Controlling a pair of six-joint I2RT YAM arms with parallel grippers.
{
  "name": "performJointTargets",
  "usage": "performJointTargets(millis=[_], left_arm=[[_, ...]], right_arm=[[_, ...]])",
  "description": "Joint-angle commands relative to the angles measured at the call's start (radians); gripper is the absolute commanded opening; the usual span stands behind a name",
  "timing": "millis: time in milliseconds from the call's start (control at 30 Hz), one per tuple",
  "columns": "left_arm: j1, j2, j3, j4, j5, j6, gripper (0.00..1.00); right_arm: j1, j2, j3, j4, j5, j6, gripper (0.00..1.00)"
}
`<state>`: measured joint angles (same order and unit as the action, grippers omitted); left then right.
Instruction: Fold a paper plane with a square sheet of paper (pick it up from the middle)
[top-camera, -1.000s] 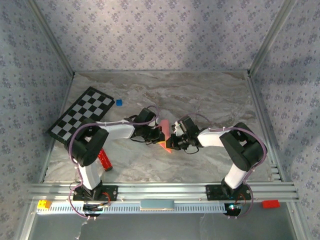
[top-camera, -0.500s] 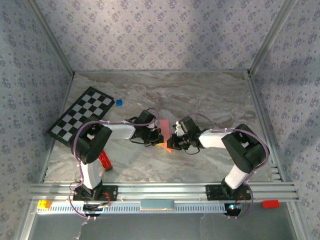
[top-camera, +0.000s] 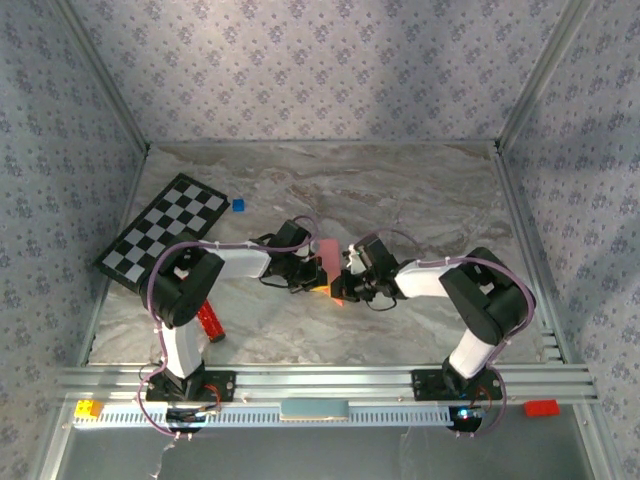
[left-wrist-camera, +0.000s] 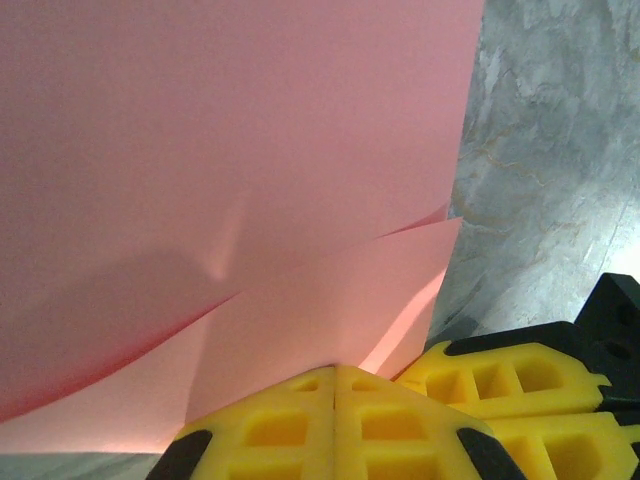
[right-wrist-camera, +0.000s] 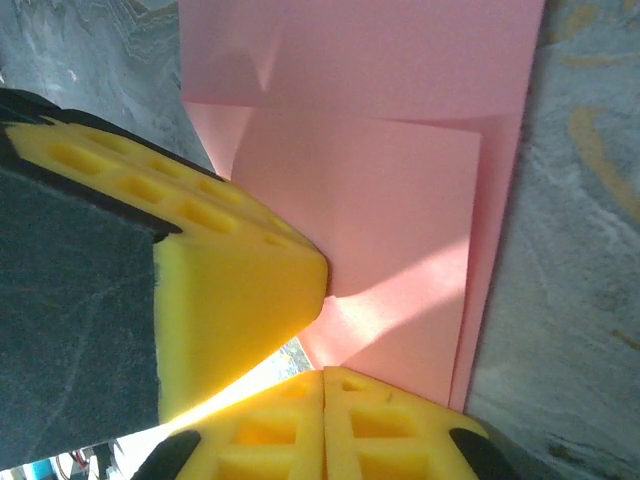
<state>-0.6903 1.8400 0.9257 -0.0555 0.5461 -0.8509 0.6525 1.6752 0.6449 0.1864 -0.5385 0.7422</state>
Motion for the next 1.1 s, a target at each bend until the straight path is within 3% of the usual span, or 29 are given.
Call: performJointTargets(millis=[0, 400, 700, 967, 1067], left_arm=[[0.016, 0.022, -0.034, -0.051, -0.048, -0.007, 0.00], [0.030, 0.021, -0.042, -0.051, -0.045, -0.005, 0.00], [0.022, -0.032, -0.071, 0.005, -0.030, -0.080, 0.00], [0.000, -0.174, -0.060, -0.035, -0.107, -0.067, 0.13], [0.009, -0.218, -0.060, -0.073, -0.142, -0.047, 0.21]], right_arm=[[0.002, -0.009, -0.046, -0.044, 0.023, 0.012, 0.08], [0.005, -0.150, -0.085, -0.159, 0.032, -0.051, 0.10], [-0.001, -0.247, -0.036, -0.225, 0.175, -0.035, 0.15], [0.017, -0.235, -0.003, -0.208, 0.276, 0.008, 0.28], [0.029, -0.218, 0.007, -0.189, 0.262, 0.006, 0.30]])
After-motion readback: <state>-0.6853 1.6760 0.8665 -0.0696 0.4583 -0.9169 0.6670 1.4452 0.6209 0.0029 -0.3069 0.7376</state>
